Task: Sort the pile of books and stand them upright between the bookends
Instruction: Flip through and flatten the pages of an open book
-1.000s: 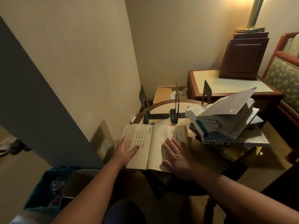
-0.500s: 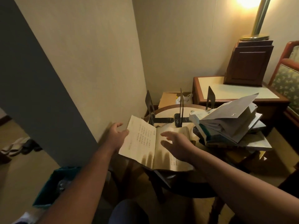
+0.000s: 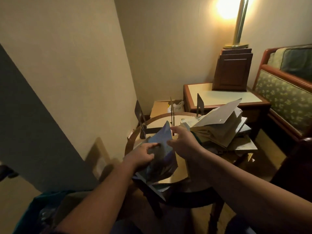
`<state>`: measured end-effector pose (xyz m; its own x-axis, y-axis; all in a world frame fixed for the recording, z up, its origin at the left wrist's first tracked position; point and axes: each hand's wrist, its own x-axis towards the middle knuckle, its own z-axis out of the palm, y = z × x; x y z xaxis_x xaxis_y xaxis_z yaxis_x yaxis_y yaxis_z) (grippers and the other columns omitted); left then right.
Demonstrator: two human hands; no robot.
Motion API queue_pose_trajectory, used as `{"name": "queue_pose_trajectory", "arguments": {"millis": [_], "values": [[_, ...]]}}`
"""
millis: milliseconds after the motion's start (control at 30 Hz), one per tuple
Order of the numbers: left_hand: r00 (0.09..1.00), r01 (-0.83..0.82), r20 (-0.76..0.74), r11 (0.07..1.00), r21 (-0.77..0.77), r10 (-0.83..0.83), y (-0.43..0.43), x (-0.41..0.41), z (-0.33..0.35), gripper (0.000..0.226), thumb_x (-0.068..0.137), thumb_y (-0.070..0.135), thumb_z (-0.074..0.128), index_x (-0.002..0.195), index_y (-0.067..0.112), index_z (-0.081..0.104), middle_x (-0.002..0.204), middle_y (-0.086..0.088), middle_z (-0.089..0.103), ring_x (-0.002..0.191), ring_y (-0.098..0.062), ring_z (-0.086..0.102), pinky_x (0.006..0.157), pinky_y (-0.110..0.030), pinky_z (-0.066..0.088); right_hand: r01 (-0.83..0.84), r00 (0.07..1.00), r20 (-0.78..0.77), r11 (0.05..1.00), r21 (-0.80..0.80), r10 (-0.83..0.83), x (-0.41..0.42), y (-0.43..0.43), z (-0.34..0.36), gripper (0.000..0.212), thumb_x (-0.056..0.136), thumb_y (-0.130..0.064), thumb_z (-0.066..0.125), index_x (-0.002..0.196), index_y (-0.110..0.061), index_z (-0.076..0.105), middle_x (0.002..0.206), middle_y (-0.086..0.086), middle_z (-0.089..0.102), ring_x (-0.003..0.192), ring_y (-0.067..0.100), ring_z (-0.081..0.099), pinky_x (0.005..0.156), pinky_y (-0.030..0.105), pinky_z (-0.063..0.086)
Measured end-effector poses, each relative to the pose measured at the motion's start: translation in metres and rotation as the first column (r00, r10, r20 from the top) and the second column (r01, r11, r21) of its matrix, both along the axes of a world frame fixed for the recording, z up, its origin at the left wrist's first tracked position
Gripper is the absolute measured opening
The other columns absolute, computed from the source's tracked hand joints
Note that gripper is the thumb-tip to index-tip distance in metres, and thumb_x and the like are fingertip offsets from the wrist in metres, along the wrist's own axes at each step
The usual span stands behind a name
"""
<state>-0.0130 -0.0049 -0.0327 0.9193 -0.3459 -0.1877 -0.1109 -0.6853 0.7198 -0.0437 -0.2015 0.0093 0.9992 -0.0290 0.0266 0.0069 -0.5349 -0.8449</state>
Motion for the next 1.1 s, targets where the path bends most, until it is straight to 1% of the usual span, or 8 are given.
{"name": "queue_pose_trajectory", "arguments": {"millis": [100,333,500,567,633,800,900,1100], "values": [[0.990,0.090,0.078,0.945,0.314,-0.120,-0.008,0.004,-0.024,0.054,0.097,0.039,0.047,0.148,0.047,0.031,0.164,0.004,0.012,0.150,-0.028,0.014,0.120,-0.054,0.017,0.012,0.998,-0.063,0.982,-0.188,-0.025,0.001,-0.015,-0.020,0.051,0.086,-0.009,0.070,0.134,-0.018,0.054,0.127,0.004,0.059,0.118,0.023,0.058,0.087,0.028,0.054],[0.975,-0.053,0.213,0.882,0.469,-0.055,-0.003,-0.021,-0.060,0.053,0.101,0.056,0.021,0.151,0.052,0.004,0.165,0.009,-0.008,0.151,-0.026,-0.008,0.119,-0.056,0.000,-0.051,0.990,-0.139,0.942,-0.332,0.004,0.000,-0.014,-0.046,0.062,0.089,-0.006,0.064,0.145,-0.018,0.043,0.144,0.008,0.048,0.134,0.026,0.046,0.107,0.038,0.045],[0.922,-0.230,0.386,0.832,0.505,0.020,0.020,-0.054,-0.073,0.052,0.100,0.052,0.036,0.150,0.049,0.021,0.155,-0.006,0.020,0.144,-0.033,0.019,0.113,-0.050,0.024,-0.228,0.973,-0.134,0.889,-0.398,0.190,0.007,0.021,-0.048,0.054,0.087,-0.005,0.068,0.138,-0.017,0.054,0.146,0.003,0.043,0.134,0.026,0.044,0.109,0.039,0.044],[0.856,-0.290,0.517,0.821,0.492,-0.007,0.033,-0.064,-0.077,0.057,0.088,0.035,0.066,0.141,0.042,0.047,0.127,-0.012,0.043,0.113,-0.034,0.053,0.093,-0.046,0.047,-0.287,0.957,-0.096,0.849,-0.443,0.273,0.009,0.034,-0.050,0.046,0.088,-0.009,0.066,0.132,-0.020,0.059,0.147,0.001,0.042,0.134,0.025,0.043,0.108,0.038,0.045],[0.791,-0.332,0.611,0.854,0.401,0.020,0.045,-0.069,-0.083,0.052,0.078,0.028,0.075,0.128,0.035,0.062,0.102,-0.006,0.046,0.083,-0.027,0.056,0.072,-0.039,0.055,-0.320,0.939,-0.072,0.784,-0.532,0.335,0.007,0.044,-0.053,0.047,0.090,-0.015,0.065,0.135,-0.023,0.057,0.152,0.002,0.038,0.139,0.027,0.037,0.112,0.041,0.039],[0.873,-0.344,0.450,0.891,0.296,0.188,0.053,-0.060,-0.072,0.062,0.080,0.070,0.033,0.130,0.040,0.054,0.125,-0.006,0.035,0.113,-0.025,0.043,0.095,-0.043,0.047,-0.309,0.928,-0.116,0.555,-0.772,0.355,-0.014,0.058,-0.066,0.083,0.088,-0.039,0.066,0.156,-0.020,0.023,0.164,0.014,0.008,0.149,0.040,0.007,0.121,0.058,0.010],[0.914,-0.317,0.344,0.909,0.271,0.216,0.055,-0.039,-0.065,0.054,0.085,0.068,0.042,0.132,0.043,0.047,0.138,-0.005,0.026,0.124,-0.028,0.041,0.098,-0.044,0.046,-0.314,0.939,-0.161,0.559,-0.768,0.305,-0.033,0.060,-0.080,0.095,0.088,-0.053,0.060,0.158,-0.021,0.003,0.165,0.013,-0.009,0.149,0.041,-0.013,0.117,0.061,-0.006],[0.968,-0.223,0.179,0.927,0.303,0.174,0.052,-0.006,-0.036,0.049,0.084,0.062,0.061,0.127,0.041,0.047,0.122,-0.003,0.033,0.113,-0.026,0.049,0.087,-0.035,0.047,-0.310,0.950,-0.205,0.656,-0.688,0.235,-0.053,0.064,-0.097,0.080,0.097,-0.064,0.030,0.157,-0.029,-0.011,0.162,0.009,-0.023,0.144,0.035,-0.031,0.111,0.057,-0.022]]}}
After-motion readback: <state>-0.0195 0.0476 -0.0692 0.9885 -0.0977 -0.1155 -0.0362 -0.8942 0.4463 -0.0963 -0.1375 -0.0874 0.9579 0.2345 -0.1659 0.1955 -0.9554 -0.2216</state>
